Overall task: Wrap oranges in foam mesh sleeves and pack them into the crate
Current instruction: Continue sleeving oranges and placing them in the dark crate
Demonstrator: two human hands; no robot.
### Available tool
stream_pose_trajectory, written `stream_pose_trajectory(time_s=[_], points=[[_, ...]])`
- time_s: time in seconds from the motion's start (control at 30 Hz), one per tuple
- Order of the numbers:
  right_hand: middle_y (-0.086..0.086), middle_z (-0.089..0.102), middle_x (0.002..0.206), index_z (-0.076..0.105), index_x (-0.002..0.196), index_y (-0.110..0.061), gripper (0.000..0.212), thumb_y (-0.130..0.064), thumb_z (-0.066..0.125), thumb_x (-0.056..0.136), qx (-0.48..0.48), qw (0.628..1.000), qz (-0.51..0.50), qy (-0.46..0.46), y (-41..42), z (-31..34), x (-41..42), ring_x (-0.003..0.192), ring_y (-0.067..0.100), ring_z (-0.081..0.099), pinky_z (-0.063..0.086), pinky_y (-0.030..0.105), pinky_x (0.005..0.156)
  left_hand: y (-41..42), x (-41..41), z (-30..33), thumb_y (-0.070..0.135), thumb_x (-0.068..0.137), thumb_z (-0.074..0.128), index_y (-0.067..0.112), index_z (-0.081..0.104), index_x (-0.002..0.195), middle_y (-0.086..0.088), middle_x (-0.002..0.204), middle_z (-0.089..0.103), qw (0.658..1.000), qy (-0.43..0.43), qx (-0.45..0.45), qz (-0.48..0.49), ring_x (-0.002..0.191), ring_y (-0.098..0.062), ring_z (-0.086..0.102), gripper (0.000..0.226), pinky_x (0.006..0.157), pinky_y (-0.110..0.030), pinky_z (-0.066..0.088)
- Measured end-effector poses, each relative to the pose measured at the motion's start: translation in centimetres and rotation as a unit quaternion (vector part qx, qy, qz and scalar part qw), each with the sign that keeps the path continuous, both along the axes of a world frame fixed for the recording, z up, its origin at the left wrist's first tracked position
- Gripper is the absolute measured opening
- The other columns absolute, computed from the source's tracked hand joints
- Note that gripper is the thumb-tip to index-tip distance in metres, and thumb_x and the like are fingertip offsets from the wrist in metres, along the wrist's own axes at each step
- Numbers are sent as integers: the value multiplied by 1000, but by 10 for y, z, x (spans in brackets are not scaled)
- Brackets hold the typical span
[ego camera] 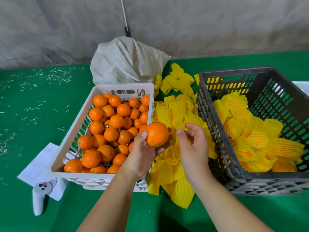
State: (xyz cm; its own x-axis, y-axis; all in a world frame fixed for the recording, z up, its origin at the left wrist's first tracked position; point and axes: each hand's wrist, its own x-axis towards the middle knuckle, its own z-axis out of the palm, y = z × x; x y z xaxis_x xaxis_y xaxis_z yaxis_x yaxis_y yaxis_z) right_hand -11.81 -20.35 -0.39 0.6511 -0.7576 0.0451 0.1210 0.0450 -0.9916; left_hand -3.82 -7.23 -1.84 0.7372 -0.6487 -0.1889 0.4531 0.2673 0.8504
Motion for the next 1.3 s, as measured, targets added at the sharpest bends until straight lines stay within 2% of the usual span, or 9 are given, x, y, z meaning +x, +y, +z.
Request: stream_pose_trajectory(time_s=[0.2,0.3,0.43,0.6,0.73,0.83,1.0,1.2,1.3], points=[[-1,49,85,54,109,-30,32,-11,73,91,32,996,54,71,-2,-10,5,58,-5,48,41,11,52,-1,2,-2,67,48,95,8,43,152,-24,148,57,999,26,6,-18,136,-42,56,131,119,-63,38],[-3,51,85,56,108,-26,24,-20,74,93,46,992,82,83,-8,-12,5,65,-2,50,42,13,58,0,4,-2,63,52,94,3,43,146,-22,122,69,997,57,-37,-27,105,-34,71,122,104,-54,51],[-9,65,95,61,100,-30,15,-43,67,94,44,993,76,78,-13,-15,4,80,-4,59,49,16,68,-2,5,-2,63,58,89,3,39,142,-20,103,65,994,81,-63,-28,84,-27,65,115,100,-53,44],[-11,63,88,60,100,-21,3,-23,62,102,-50,991,110,63,-9,-19,4,77,-6,55,45,10,66,-3,3,-4,63,50,93,10,47,144,-16,116,70,997,62,-46,-15,99,-28,71,118,109,-55,45],[-10,53,111,55,116,-26,32,-6,67,94,-171,975,103,98,-8,-22,2,99,-3,54,44,10,79,-2,5,-4,64,50,94,19,55,142,-10,130,69,999,29,-16,4,117,-26,66,110,113,-47,42],[-11,61,110,62,112,-27,25,-11,70,95,-182,974,75,107,-10,-20,4,99,2,57,46,15,78,0,4,-6,76,52,89,23,56,141,-3,134,70,998,-31,55,-15,126,-23,64,108,111,-41,47],[-12,63,110,64,108,-31,31,-4,68,94,-204,973,55,96,-12,-15,2,102,-3,56,51,24,79,-2,-2,-8,73,70,83,0,62,134,-17,131,70,985,-127,108,-38,126,-32,63,99,110,-44,51],[-21,68,94,66,101,-37,22,-15,66,98,-175,982,51,39,-8,-8,-6,91,5,65,54,22,73,-6,-4,-13,61,63,96,46,56,125,-2,129,64,984,-124,116,59,107,-19,72,75,88,-33,59],[-19,69,101,66,105,-36,18,-19,65,98,-204,976,74,10,2,-2,-9,97,9,68,55,22,78,-6,-3,-13,60,72,91,56,45,141,8,139,57,979,-154,121,57,119,-15,69,83,93,-34,59]])
